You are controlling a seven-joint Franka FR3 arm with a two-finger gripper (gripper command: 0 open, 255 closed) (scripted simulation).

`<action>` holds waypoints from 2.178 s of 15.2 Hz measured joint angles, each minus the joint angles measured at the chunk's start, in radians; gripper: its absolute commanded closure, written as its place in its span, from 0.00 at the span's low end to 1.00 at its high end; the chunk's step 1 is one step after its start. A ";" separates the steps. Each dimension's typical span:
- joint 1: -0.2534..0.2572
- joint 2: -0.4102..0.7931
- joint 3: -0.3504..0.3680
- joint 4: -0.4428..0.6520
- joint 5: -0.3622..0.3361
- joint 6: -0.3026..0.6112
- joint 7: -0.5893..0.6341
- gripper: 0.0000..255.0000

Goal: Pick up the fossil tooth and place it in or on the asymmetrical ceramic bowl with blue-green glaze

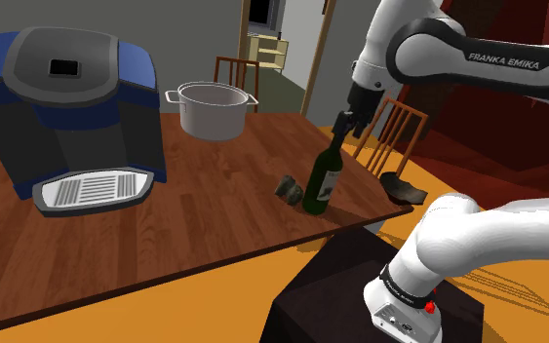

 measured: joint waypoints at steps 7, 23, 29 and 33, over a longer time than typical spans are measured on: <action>0.001 0.071 -0.032 -0.196 0.019 0.332 0.019 0.00; 0.035 0.484 -0.102 -0.335 0.078 0.988 -0.003 0.00; 0.038 0.522 -0.105 -0.337 0.083 1.035 -0.007 0.00; 0.038 0.522 -0.106 -0.336 0.083 1.039 -0.007 1.00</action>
